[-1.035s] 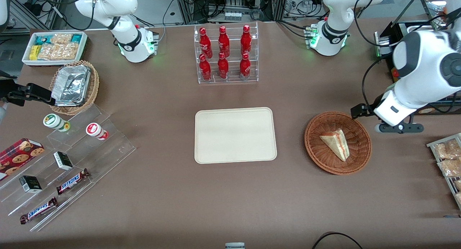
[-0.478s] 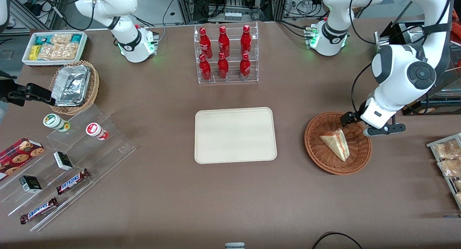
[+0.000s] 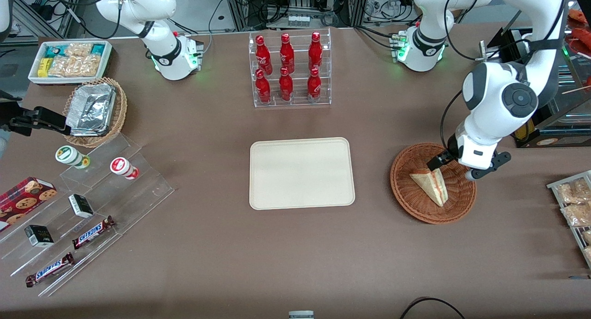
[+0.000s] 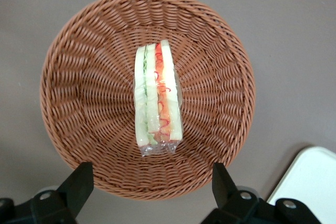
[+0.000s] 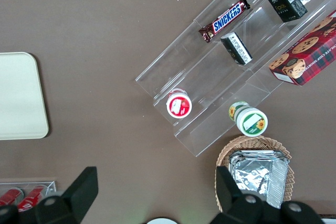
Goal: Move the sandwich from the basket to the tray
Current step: 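Lower the open left gripper and close it on the wrapped sandwich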
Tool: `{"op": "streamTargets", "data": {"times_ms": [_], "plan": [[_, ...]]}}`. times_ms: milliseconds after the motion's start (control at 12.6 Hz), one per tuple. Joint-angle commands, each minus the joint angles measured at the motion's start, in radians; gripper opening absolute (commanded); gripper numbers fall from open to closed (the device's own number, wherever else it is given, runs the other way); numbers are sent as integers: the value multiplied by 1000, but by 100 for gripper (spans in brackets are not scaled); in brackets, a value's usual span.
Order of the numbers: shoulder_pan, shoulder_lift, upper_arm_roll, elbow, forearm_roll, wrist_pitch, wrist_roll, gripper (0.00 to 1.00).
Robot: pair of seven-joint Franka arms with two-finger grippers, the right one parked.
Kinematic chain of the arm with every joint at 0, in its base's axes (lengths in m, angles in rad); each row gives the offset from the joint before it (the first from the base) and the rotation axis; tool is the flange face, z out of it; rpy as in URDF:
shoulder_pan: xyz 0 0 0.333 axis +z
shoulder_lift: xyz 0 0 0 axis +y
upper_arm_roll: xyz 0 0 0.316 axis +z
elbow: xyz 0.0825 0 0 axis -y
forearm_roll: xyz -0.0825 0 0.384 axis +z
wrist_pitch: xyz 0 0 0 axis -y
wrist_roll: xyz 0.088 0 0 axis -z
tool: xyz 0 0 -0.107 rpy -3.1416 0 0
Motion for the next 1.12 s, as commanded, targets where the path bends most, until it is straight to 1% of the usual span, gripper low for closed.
{"op": "streamTargets", "data": {"times_ms": [0,239,796,1035], "plan": [[-1,30,4,-5,15,56,-143,100],[-1,76,4,4,15,91,-151,100],[0,184,7,50,15,116,-140,100],[5,211,10,48,15,136,-143,100]]}}
